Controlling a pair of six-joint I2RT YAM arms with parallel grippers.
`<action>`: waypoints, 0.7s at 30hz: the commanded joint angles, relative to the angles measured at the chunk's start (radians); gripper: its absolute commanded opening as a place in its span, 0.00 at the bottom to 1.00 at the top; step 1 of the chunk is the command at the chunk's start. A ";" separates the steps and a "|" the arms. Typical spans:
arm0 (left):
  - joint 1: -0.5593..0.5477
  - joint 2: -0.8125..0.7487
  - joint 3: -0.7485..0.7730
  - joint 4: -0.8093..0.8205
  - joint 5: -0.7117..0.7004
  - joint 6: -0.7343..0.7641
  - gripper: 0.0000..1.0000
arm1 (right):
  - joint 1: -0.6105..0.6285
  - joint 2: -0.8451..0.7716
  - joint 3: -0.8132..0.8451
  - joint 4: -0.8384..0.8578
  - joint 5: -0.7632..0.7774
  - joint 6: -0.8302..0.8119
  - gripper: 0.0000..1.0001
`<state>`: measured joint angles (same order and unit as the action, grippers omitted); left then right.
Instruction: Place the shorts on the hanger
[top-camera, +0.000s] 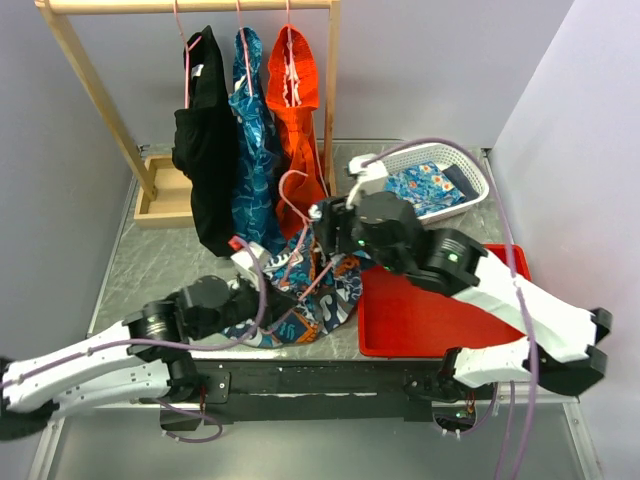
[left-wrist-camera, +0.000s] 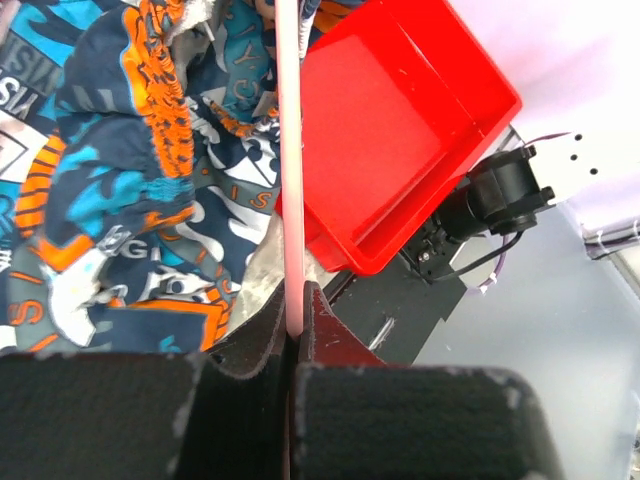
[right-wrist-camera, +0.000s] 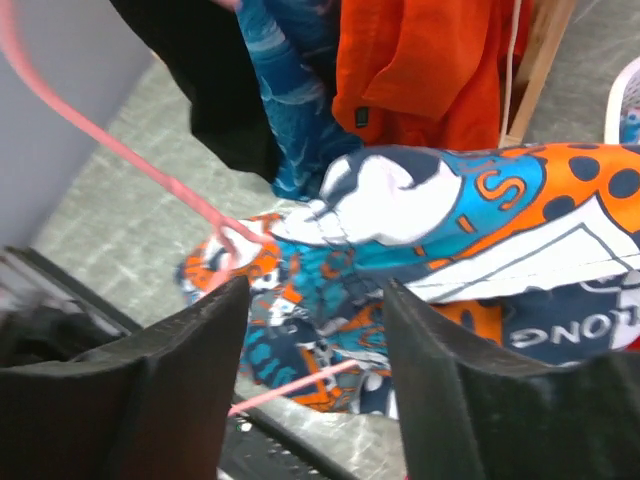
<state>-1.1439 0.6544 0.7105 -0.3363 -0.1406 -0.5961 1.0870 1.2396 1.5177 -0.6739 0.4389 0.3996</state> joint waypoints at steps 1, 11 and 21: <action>-0.131 0.069 0.009 0.169 -0.204 -0.001 0.01 | -0.033 -0.118 -0.030 -0.018 0.006 0.139 0.68; -0.243 0.229 0.018 0.235 -0.335 0.044 0.01 | -0.364 -0.327 -0.211 -0.085 -0.075 0.303 0.77; -0.320 0.389 0.053 0.270 -0.455 0.140 0.01 | -0.662 -0.292 -0.261 -0.177 -0.328 0.475 0.91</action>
<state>-1.4391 1.0073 0.7128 -0.1528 -0.5201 -0.5194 0.4892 0.9207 1.2499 -0.8196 0.2234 0.7952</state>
